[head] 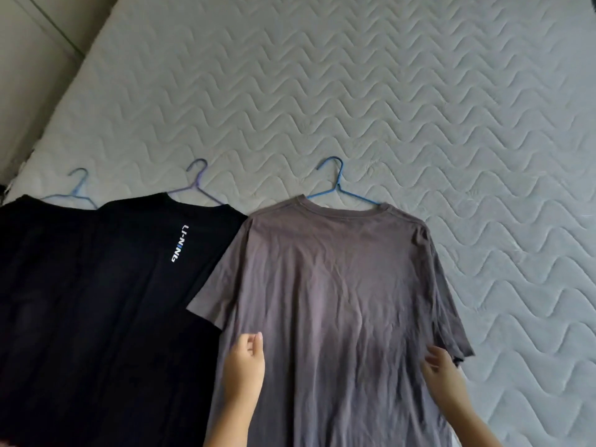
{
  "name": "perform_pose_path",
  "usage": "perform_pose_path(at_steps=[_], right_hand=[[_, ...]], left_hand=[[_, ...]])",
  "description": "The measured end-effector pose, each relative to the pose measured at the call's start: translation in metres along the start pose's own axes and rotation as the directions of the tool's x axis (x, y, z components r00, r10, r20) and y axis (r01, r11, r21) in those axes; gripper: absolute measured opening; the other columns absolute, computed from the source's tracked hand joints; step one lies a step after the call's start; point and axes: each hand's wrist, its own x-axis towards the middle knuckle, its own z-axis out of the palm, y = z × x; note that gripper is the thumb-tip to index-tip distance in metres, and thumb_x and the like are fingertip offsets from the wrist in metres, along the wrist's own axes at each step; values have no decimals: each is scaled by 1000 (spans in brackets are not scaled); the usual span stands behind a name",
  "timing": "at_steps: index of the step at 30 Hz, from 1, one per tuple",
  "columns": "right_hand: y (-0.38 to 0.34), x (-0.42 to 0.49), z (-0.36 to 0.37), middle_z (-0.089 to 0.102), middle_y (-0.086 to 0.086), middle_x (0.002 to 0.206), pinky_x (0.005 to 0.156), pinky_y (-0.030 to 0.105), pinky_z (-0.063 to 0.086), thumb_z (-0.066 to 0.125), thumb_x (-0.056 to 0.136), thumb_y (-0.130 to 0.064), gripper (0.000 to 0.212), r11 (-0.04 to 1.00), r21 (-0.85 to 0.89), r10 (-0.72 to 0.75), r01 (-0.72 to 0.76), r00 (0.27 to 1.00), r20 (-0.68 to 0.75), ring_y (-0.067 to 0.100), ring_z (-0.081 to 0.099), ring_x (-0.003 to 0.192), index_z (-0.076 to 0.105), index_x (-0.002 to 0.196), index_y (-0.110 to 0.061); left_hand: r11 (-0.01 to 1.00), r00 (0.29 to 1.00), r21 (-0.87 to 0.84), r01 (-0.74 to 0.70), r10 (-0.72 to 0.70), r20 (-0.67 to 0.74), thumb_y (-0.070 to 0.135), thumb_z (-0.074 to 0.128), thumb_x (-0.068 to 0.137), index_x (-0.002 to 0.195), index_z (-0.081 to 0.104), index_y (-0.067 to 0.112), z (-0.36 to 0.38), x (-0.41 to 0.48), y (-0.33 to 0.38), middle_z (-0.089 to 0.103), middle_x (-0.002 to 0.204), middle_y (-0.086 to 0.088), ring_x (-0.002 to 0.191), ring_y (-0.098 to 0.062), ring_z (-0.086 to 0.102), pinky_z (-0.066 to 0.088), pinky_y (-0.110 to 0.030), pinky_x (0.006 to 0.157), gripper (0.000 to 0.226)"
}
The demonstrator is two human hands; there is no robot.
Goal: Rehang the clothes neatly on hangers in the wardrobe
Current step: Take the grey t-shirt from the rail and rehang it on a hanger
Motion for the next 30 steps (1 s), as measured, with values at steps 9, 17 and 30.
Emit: perform_pose_path(at_steps=[9,17,30], right_hand=[[106,-89,6,55,23,90,41,21,44,59,79,7,39,952,178,228,-250,964,135,28,57,69,50,116,16],[49,-141,-40,54,20,91,53,22,28,41,92,1,13,997,71,-8,-8,975,223,23,47,68,53,93,-3],[43,-293,63,61,17,88,56,25,33,42,94,-9,13,954,-79,-252,289,916,314,27,57,74,55,93,-5]], left_hand=[[997,996,-16,81,-82,-23,28,42,95,74,56,20,-64,-104,-103,65,78,2,87,-26,62,44,-35,76,26],[992,987,-54,112,-117,-111,20,43,93,81,56,20,-87,-173,-174,66,82,-2,85,-28,63,44,-35,73,18],[971,978,-135,195,-203,-51,13,40,95,72,44,17,-156,-260,-346,54,70,-1,78,-22,52,38,-29,69,23]])
